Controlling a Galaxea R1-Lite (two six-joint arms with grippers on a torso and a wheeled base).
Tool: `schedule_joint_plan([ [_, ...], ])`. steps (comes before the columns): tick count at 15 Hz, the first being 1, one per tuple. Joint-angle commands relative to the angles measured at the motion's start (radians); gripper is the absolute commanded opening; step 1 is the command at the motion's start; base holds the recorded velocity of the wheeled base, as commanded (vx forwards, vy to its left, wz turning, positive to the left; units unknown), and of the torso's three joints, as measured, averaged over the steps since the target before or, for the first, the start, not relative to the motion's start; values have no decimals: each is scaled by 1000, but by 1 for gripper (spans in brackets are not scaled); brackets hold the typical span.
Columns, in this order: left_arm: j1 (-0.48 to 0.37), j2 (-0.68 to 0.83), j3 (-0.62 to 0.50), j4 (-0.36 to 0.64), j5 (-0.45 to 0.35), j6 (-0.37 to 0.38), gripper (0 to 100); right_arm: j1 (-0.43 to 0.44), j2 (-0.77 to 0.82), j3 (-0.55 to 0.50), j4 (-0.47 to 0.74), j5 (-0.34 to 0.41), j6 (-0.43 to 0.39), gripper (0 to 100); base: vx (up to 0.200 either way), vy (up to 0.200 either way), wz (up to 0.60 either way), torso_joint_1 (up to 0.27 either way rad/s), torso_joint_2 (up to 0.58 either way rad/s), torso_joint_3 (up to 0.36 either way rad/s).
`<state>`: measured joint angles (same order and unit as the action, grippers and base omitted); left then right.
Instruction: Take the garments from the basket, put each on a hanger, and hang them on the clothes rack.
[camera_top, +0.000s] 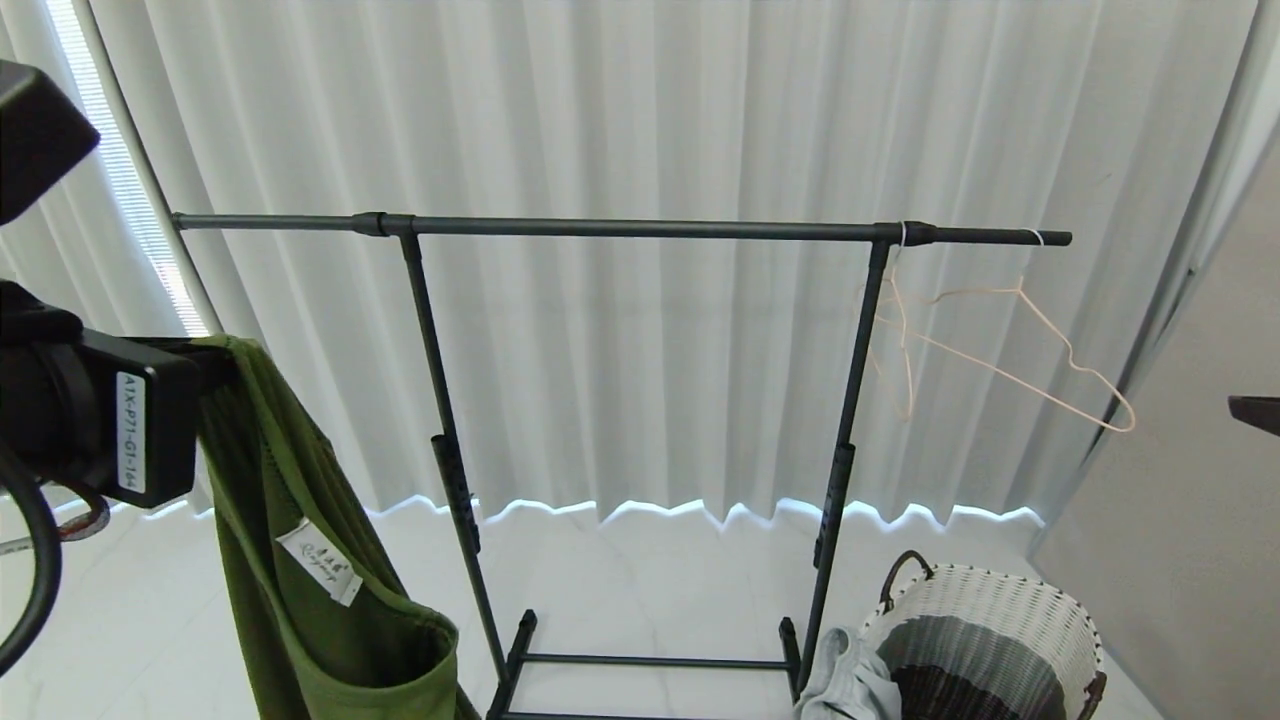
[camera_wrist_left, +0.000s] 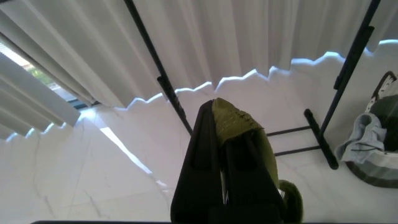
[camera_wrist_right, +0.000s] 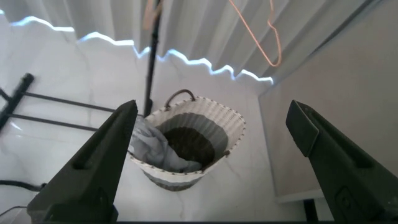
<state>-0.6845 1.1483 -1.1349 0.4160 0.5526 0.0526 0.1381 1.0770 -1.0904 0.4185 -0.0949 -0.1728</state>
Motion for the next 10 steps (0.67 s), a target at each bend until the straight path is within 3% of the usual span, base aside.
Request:
schedule_joint_plan([
  [1, -1, 4, 0, 0, 0, 0, 0, -8, 1, 0, 0, 0, -1, 100, 0, -200, 0, 17, 2, -7],
  [6, -1, 2, 0, 0, 0, 1, 0, -8, 1, 1, 0, 0, -1, 100, 0, -200, 0, 3, 2, 1],
  [10, -1, 4, 0, 0, 0, 0, 0, -8, 1, 1, 0, 0, 1, 100, 0, 0, 0, 0, 0, 0],
])
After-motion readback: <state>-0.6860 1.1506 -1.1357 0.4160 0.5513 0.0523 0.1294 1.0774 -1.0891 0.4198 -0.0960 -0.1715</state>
